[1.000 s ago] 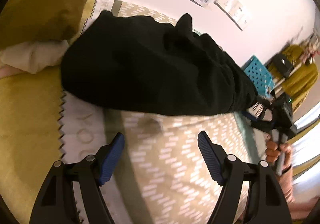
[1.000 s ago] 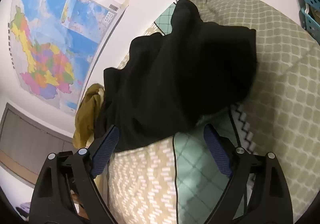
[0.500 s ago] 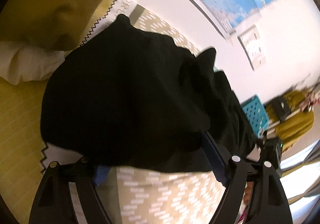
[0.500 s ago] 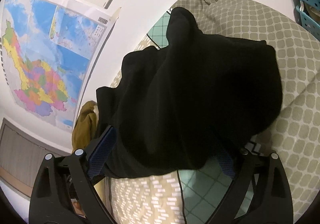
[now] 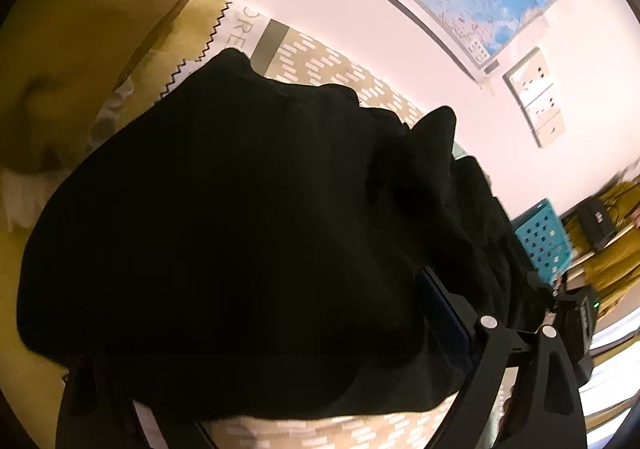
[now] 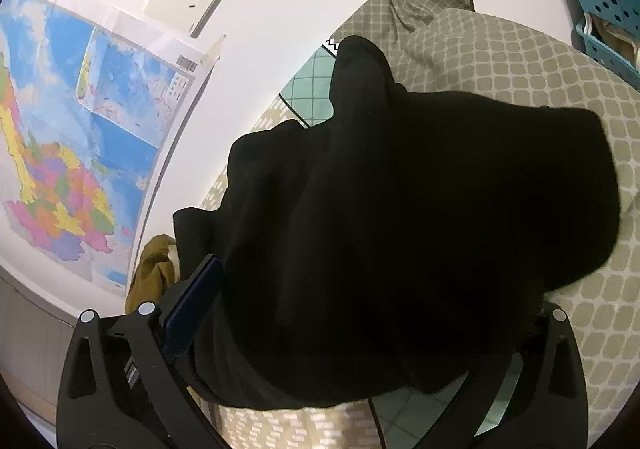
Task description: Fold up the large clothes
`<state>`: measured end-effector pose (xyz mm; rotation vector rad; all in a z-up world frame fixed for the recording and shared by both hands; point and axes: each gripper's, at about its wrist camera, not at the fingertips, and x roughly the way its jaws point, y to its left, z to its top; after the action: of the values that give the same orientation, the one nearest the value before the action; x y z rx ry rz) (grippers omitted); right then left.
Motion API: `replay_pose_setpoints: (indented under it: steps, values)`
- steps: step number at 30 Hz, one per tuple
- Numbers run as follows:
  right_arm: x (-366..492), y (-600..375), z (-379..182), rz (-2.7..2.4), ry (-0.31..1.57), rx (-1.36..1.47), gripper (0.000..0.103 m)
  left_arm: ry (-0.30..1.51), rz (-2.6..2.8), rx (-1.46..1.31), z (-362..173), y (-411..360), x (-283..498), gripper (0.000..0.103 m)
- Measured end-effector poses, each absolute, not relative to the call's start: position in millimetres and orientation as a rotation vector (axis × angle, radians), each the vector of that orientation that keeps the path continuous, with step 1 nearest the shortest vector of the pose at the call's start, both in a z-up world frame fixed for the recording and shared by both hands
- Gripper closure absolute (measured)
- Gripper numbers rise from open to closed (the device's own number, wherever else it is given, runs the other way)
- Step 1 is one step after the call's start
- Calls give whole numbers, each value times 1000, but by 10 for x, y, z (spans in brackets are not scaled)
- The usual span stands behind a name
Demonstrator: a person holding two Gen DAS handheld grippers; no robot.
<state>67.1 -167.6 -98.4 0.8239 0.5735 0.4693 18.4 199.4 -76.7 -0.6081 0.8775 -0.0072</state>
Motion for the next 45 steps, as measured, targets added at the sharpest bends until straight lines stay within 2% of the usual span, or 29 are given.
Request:
replay_pose_setpoints:
  steps: [6,8,11,13,14,16,21,24,27,30,32,33,36,38,40,43,45]
  values:
    - [708,-1626,-949,474,566,784,6,893,46,-545,-741,1899,254,14]
    - [710,-1619,-949,464,565,767,13,898,53,-529,-735,1879,263,14]
    - [722,-1639,-968,467,562,769,16,905,60,-512,-735,1861,275,14]
    - [732,-1635,-970,465,562,768,15,907,61,-510,-738,1863,281,14]
    - [744,-1641,-976,476,559,768,9,907,60,-509,-739,1863,283,14]
    - [757,-1591,-956,472,563,754,4,907,58,-501,-742,1856,291,14]
    - [778,-1516,-942,444,560,730,4,909,46,-509,-745,1868,305,13]
    - [787,-1506,-939,448,562,728,4,907,25,-519,-749,1869,314,8]
    - [778,-1513,-936,435,563,714,14,911,27,-509,-750,1846,323,7]
    - [777,-1570,-963,434,570,713,33,913,28,-522,-748,1864,333,7]
    - [779,-1611,-983,444,578,724,43,906,52,-544,-739,1907,317,16]
    - [776,-1630,-991,449,579,733,44,904,54,-555,-740,1930,314,17]
    - [780,-1632,-994,458,582,742,43,905,54,-571,-738,1980,319,25]
    - [804,-1637,-998,508,574,780,23,901,57,-592,-740,2019,317,31]
    - [838,-1575,-938,537,589,741,13,893,54,-610,-745,2055,308,33]
    - [852,-1521,-916,509,589,721,14,897,39,-605,-747,2057,326,30]
    - [854,-1519,-918,489,589,713,23,902,23,-610,-740,2050,351,23]
